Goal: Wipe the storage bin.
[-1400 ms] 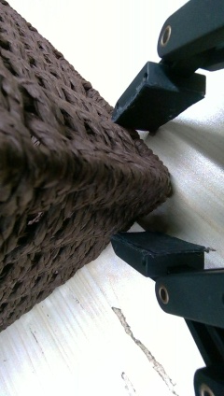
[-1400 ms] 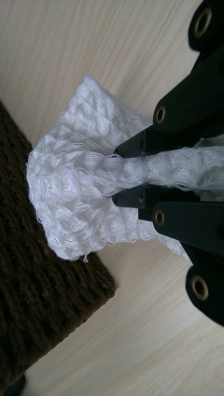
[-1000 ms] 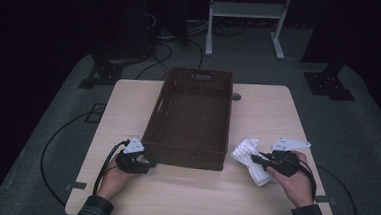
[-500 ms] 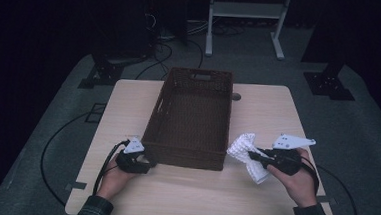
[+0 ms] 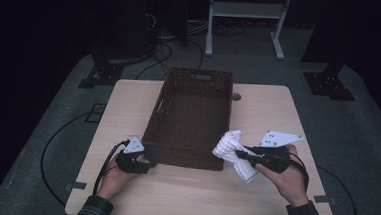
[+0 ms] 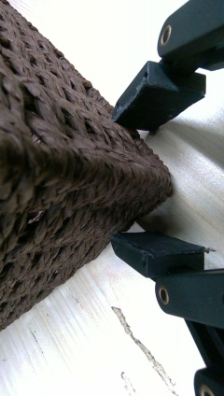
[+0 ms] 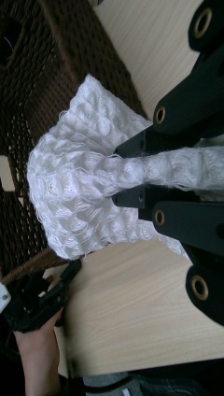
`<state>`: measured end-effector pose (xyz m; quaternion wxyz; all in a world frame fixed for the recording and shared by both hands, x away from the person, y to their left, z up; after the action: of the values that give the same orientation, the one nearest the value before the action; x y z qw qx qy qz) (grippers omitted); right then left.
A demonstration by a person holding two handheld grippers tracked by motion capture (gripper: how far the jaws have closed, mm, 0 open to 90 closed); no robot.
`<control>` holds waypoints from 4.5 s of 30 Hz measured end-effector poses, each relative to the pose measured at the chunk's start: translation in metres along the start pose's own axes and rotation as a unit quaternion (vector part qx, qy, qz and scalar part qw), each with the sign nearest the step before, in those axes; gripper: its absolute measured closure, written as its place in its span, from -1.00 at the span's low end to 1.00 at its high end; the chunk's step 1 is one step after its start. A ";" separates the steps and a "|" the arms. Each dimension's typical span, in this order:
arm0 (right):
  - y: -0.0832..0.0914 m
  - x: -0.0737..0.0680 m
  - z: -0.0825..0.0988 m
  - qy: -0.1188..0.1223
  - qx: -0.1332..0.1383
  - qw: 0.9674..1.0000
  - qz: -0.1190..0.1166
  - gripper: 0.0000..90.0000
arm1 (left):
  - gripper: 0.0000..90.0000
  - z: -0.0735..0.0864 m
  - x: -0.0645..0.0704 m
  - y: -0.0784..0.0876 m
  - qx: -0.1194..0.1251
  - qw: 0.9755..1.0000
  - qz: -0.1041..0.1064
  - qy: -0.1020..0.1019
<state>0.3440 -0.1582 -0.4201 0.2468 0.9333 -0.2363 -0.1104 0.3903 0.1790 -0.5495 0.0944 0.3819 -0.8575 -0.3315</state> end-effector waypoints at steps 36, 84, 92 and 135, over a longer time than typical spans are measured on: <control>-0.058 -0.056 -0.028 0.062 -0.024 0.995 -0.075 0.76 | -0.18 0.000 0.000 0.000 0.000 1.000 0.000 -0.001; -0.064 -0.028 0.033 0.010 -0.078 0.995 -0.061 0.76 | -0.18 0.000 0.000 0.000 0.001 1.000 0.000 0.000; -0.070 -0.026 0.041 0.006 -0.090 0.994 -0.060 0.76 | -0.18 0.000 0.000 0.000 0.001 1.000 0.000 -0.001; -0.103 -0.029 0.076 0.001 -0.153 0.986 -0.062 0.76 | -0.23 0.000 -0.001 0.000 -0.001 1.000 -0.004 0.002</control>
<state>0.3345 -0.0963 -0.5353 0.3797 0.8975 -0.1580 -0.1594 0.3910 0.1793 -0.5496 0.0945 0.3861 -0.8555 -0.3320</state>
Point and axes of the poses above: each handheld gripper's, and its own axes: y roughly backward along the jaws, z roughly out of its underside, x roughly to its right, the point moved 8 cm from there along -y, roughly forward along the jaws, and after that the axes turned 7 degrees about -z, right-handed, at the moved point
